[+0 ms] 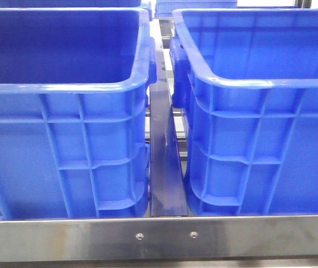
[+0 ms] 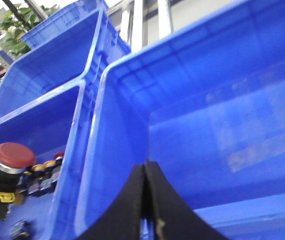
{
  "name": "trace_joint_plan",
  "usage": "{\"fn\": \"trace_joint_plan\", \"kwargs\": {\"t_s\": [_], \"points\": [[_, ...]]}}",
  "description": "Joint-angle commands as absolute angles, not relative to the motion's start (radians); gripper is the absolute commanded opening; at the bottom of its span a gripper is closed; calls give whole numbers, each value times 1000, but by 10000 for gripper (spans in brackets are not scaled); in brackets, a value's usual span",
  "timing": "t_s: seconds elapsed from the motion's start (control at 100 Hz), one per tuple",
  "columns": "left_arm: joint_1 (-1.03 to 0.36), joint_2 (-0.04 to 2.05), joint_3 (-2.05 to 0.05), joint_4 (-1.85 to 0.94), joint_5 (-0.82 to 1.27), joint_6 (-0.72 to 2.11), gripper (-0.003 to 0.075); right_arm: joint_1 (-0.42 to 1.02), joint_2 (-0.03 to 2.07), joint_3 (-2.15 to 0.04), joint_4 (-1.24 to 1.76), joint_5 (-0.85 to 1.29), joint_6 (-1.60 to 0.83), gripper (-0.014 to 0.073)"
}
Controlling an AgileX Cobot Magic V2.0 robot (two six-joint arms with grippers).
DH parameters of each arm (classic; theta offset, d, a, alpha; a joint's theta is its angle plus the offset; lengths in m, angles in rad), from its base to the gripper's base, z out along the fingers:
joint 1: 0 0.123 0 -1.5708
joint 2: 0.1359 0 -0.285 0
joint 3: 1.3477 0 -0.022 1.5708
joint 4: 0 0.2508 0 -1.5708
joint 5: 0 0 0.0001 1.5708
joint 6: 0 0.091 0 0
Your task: Pick red and yellow buttons and place in box
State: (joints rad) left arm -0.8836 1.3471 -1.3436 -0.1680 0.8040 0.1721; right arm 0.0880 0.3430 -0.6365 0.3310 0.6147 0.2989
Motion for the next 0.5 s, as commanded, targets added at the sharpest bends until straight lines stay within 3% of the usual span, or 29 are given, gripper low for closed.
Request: {"fn": "trace_joint_plan", "kwargs": {"t_s": [0.0,0.11,0.18,0.25,0.49], "points": [[-891,1314,-1371,-181,736,172,-19,85,385,-670,415,553,280,180],[-891,1314,-1371,-181,736,172,-19,85,411,-670,481,550,268,458],[-891,1314,-1371,-181,736,172,-19,85,426,-670,523,541,254,577],[-891,1314,-1371,-181,736,172,-19,85,447,-670,579,529,199,616],[-891,1314,-1371,-181,736,172,-19,85,605,-670,1051,561,-240,614]]}}
